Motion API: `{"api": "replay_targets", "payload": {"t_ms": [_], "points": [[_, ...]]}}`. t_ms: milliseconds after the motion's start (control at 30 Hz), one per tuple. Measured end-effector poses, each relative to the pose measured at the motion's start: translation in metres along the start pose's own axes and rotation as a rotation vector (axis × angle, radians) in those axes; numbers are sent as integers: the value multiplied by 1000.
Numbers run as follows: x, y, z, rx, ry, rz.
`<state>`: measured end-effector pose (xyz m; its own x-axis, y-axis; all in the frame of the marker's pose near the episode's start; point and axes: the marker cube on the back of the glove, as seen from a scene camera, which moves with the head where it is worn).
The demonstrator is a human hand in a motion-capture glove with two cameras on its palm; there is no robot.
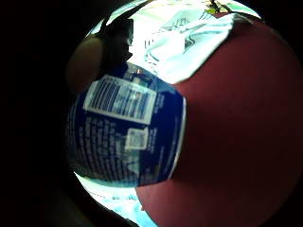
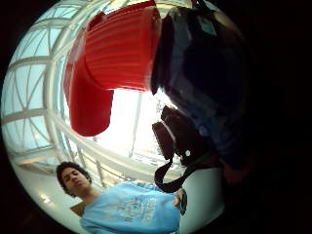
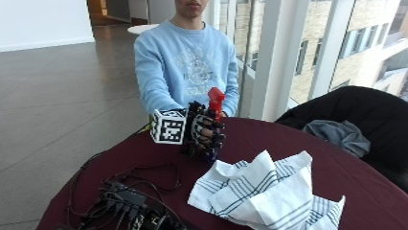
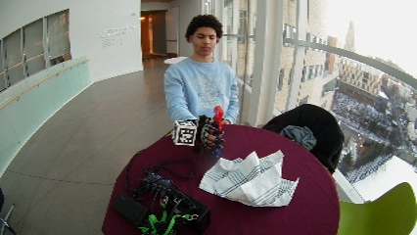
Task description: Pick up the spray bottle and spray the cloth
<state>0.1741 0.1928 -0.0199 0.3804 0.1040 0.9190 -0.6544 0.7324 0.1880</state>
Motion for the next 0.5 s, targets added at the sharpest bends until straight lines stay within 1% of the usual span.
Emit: {"api": "replay_targets", "payload": {"t_ms": [233, 500], "points": [[0, -12, -2, 13, -32, -13], [-18, -27, -17, -59, -58, -19]]}}
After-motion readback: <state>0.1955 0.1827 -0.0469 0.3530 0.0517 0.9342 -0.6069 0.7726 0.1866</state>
